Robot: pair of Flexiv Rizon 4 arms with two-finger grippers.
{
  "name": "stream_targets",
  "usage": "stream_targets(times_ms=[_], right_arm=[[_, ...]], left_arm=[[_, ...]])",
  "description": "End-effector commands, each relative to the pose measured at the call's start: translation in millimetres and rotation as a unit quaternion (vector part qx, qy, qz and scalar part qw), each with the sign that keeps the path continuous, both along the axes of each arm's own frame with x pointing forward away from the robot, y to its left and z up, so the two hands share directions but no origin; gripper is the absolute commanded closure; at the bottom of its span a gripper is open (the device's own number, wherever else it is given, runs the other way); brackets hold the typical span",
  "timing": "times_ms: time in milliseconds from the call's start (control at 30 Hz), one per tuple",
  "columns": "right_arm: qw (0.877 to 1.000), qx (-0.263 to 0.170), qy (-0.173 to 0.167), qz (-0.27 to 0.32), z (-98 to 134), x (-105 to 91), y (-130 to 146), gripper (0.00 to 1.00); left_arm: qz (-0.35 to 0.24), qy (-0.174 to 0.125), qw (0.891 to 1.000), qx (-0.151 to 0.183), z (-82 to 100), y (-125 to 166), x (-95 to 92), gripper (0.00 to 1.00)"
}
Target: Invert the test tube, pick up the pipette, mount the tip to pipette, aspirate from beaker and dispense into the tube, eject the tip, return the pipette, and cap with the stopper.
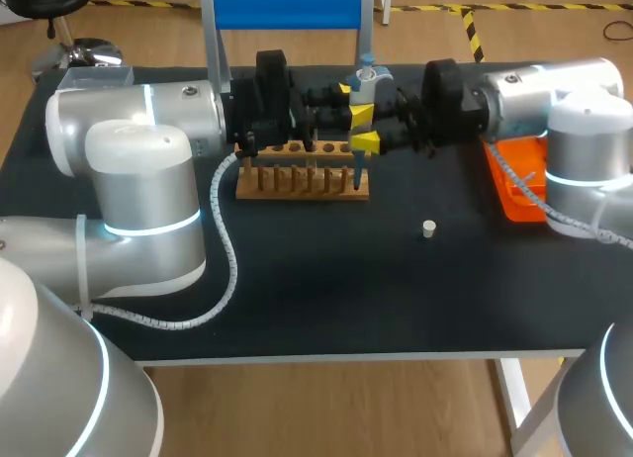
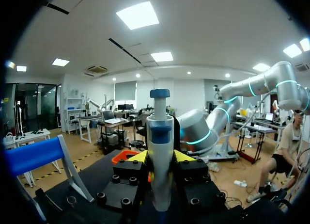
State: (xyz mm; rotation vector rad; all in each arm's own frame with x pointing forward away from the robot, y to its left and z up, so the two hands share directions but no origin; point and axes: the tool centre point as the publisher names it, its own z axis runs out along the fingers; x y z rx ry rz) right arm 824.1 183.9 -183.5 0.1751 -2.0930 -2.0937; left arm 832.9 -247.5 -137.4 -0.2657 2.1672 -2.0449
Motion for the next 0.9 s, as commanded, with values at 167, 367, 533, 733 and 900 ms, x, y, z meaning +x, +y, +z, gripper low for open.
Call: stream_targets(times_ms=[167,367,533,733,900], right_arm=[[1.0,0.001,0.001,-0.004,2.3,2.6,-31.8,0.0],[1.0,0.003,0.004,-0.026,1.7,17.3,-68.4,0.0],[0.998,0.0,0.006,-0.059,-1.5,36.7,-95.7,0.0],[0.992,-0.027,0.0,-0.121,-3.2,83.2,-110.6,0.0],[0.986,-0.039,-0.013,-0.161,6.9,124.9,-104.9,0.0]], left_arm=[[0.004,-0.001,1.0,-0.002,-0.7,-1.9,-0.9,1.0],[0.004,-0.001,1.0,-0.002,-0.7,-1.9,-0.9,1.0],[0.004,-0.001,1.0,-0.002,-0.7,-1.9,-0.9,1.0],[0.004,-0.001,1.0,-0.002,-0.7,-1.9,-0.9,1.0],[0.004,-0.001,1.0,-0.002,-0.7,-1.9,-0.9,1.0]])
